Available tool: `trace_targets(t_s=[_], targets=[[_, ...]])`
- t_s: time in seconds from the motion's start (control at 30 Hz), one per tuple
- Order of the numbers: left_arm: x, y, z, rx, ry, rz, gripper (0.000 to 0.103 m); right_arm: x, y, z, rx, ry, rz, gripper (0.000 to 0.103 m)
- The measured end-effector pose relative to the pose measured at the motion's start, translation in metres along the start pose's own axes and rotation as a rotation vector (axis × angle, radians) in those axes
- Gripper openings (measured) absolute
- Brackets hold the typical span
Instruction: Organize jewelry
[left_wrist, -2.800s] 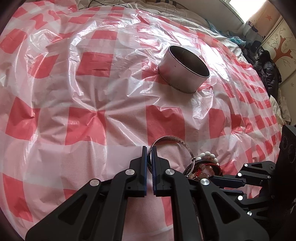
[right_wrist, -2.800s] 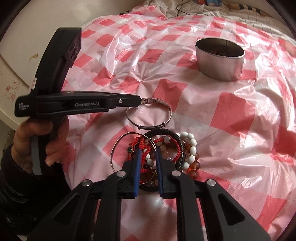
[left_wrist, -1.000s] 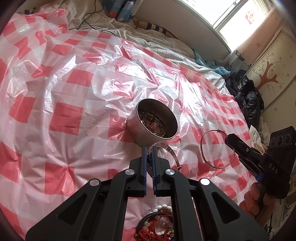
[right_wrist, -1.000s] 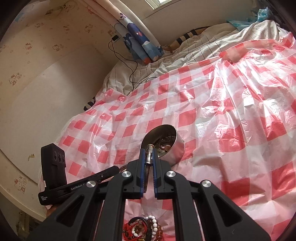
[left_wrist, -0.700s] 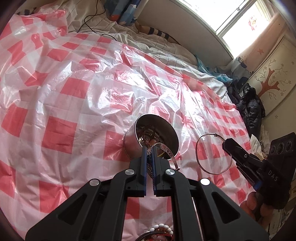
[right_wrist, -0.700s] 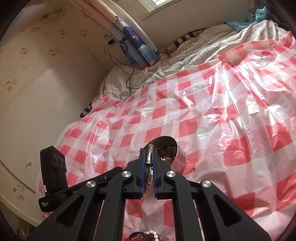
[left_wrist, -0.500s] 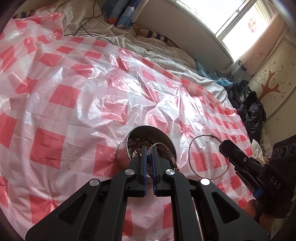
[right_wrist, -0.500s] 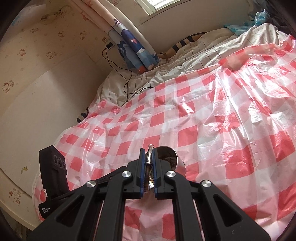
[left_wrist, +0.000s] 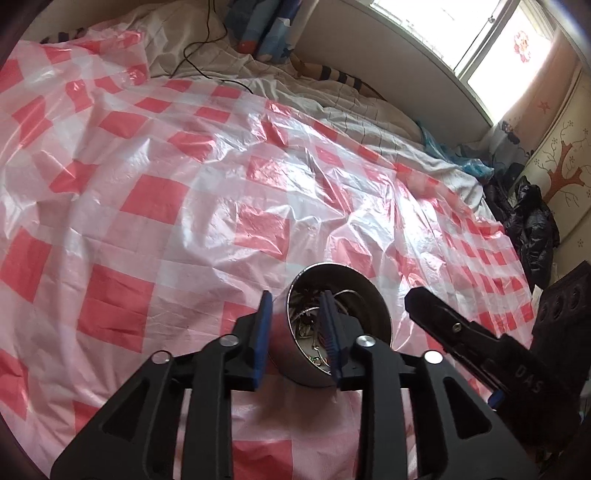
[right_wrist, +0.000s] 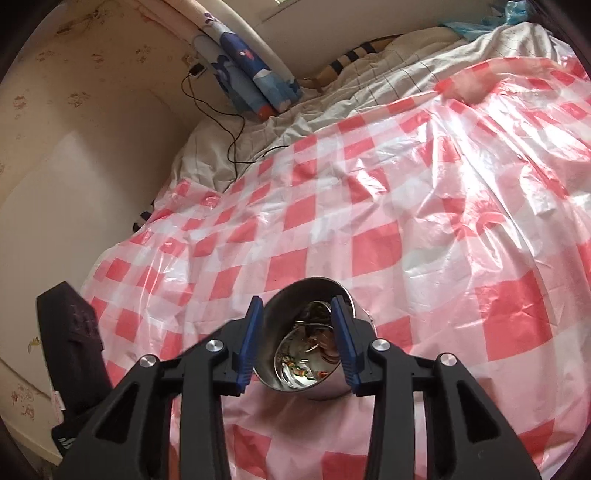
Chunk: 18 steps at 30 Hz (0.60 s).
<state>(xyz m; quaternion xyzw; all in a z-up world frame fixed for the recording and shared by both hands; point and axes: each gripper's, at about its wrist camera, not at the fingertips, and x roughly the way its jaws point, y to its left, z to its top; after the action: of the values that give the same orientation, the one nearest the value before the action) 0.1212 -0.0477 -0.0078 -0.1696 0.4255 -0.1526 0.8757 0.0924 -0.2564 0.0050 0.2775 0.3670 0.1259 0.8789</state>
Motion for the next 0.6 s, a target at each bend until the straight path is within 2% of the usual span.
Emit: trace_targets(t_s=[0.1, 0.3, 0.4, 0.5, 0.6], targets=[[-0.012, 0.005, 0.002, -0.015, -0.016, -0.007, 0.037, -0.014, 0.002, 0.003, -0.009, -0.044, 0.007, 0.039], [-0.028, 0.003, -0.012, 0.058, 0.023, 0.020, 0.040, -0.027, -0.001, -0.001, 0.002, -0.013, -0.012, 0.042], [-0.036, -0.002, -0.031, 0.116, 0.070, 0.020, 0.040, -0.037, 0.000, -0.007, -0.012, 0.006, -0.027, 0.047], [-0.039, -0.003, -0.055, 0.156, 0.157, -0.008, 0.040, -0.049, 0.003, -0.015, -0.030, 0.014, -0.050, 0.055], [-0.046, -0.008, -0.078, 0.207, 0.224, -0.033, 0.040, -0.062, 0.004, -0.025, -0.062, 0.024, -0.073, 0.056]])
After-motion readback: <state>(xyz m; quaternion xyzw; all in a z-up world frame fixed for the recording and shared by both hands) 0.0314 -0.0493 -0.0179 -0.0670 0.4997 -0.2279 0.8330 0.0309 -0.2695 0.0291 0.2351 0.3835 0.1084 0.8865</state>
